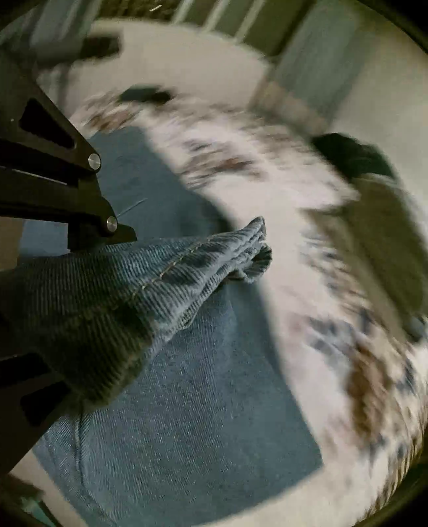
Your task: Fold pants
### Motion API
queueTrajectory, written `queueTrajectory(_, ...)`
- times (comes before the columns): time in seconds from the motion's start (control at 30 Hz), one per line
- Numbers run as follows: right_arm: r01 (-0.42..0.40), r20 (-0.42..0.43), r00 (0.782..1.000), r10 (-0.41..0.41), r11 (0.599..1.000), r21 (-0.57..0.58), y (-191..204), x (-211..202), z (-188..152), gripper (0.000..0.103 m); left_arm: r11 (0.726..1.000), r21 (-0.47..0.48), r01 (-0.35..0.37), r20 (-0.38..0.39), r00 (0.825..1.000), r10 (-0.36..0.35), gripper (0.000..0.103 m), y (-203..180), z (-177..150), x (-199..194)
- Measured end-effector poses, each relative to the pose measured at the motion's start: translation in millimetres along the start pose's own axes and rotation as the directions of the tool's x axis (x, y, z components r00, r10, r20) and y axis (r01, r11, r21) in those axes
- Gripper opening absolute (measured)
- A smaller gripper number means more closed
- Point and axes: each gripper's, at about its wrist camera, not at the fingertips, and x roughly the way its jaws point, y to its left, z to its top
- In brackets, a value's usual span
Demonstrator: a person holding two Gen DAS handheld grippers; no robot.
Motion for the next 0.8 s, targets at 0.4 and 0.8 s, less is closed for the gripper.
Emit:
queueTrajectory(0.4, -0.116, -0.215, 0.968, 0.132, 0.990, 0.082, -4.5, -15.8, -11.6, 0.067, 0.981, -0.077, 0.176, -0.006, 0.984, -0.177, 0.103, -13.1, 21.6, 5.6)
queueTrajectory(0.8, 0.217, -0.126, 0.973, -0.194, 0.954, 0.208, -139.4, -96.6, 29.8, 0.067, 0.951, 0.289, 0.111, 0.042, 0.991, -0.129, 0.022, -171.2, 61.1, 66.9)
